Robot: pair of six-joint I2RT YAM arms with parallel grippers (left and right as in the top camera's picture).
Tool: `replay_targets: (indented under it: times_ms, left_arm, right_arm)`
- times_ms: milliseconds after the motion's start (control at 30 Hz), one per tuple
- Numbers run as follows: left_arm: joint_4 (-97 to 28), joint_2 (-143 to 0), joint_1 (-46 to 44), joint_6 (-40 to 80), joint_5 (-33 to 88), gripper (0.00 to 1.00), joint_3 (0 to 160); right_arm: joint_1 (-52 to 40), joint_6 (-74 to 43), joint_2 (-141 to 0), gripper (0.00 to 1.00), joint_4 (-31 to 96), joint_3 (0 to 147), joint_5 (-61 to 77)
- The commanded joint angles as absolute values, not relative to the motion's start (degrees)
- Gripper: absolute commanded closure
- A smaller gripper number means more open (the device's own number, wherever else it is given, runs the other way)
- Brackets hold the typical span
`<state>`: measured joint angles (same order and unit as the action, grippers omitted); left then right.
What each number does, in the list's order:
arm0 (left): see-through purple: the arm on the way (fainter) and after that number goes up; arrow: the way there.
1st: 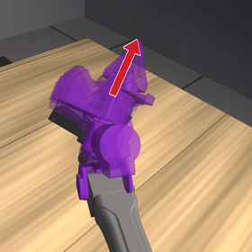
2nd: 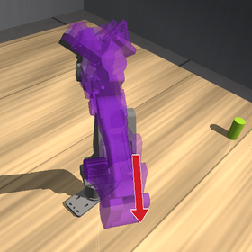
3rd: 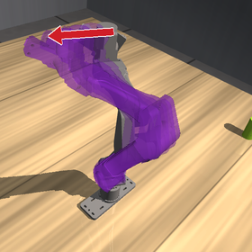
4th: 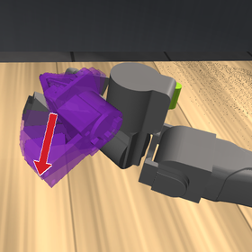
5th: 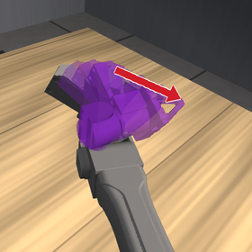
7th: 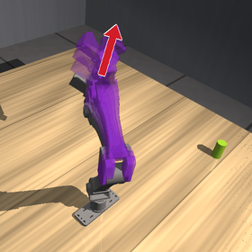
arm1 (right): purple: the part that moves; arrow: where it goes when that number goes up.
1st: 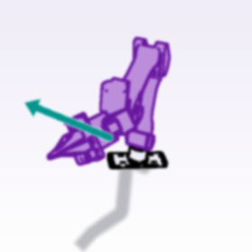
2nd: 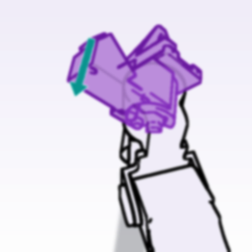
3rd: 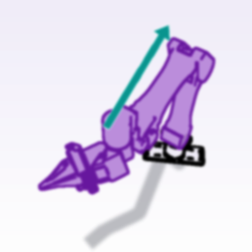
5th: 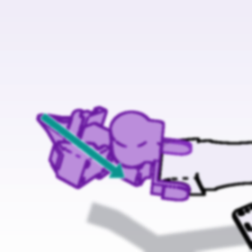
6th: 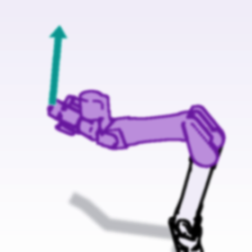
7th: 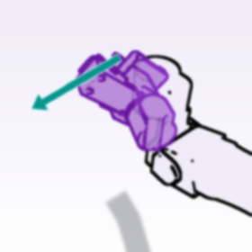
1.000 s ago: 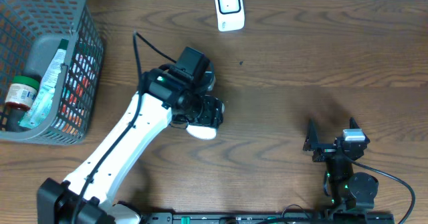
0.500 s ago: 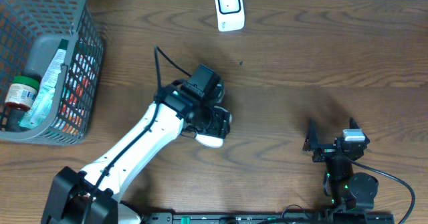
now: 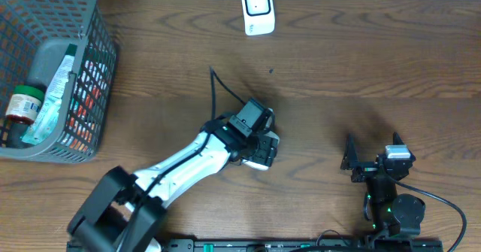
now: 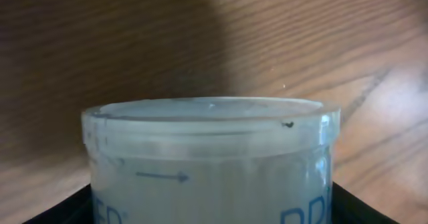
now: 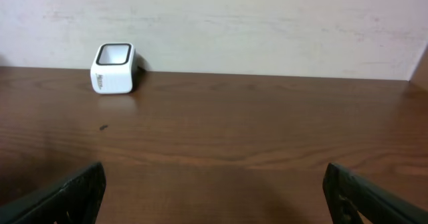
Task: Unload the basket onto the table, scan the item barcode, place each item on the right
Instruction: 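Lift the tub out and carry it toward the table centre, then lower the tub onto the table and open the left gripper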
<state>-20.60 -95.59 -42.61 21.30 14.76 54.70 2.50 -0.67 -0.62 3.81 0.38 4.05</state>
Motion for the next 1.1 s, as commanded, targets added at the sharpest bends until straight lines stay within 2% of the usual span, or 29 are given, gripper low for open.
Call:
replay_targets:
  times_ms: [0, 67, 100, 500, 1067]
  left_arm:
    - [-18.7, -99.2, -43.5, 23.0, 13.9, 0.27, 54.4]
    - [-18.7, -99.6, -43.4, 23.0, 13.9, 0.11, 54.4]
    - [-18.7, -99.4, -43.4, 23.0, 13.9, 0.08, 54.5]
    - [-18.7, -90.5, -43.4, 22.8, 11.0, 0.07, 55.8]
    - [-21.2, -90.5, -43.5, 22.4, 9.3, 0.07, 55.7]
  right_arm:
    - [2.8, -1.2, -0.3, 0.01, 4.1, 0.3, 3.7]
    - [2.8, -1.2, -0.3, 0.01, 4.1, 0.3, 3.7]
    - [2.8, -1.2, -0.3, 0.01, 4.1, 0.3, 3.7]
    - [2.8, -1.2, -0.3, 0.01, 4.1, 0.3, 3.7]
    - [2.8, -1.2, -0.3, 0.01, 4.1, 0.3, 3.7]
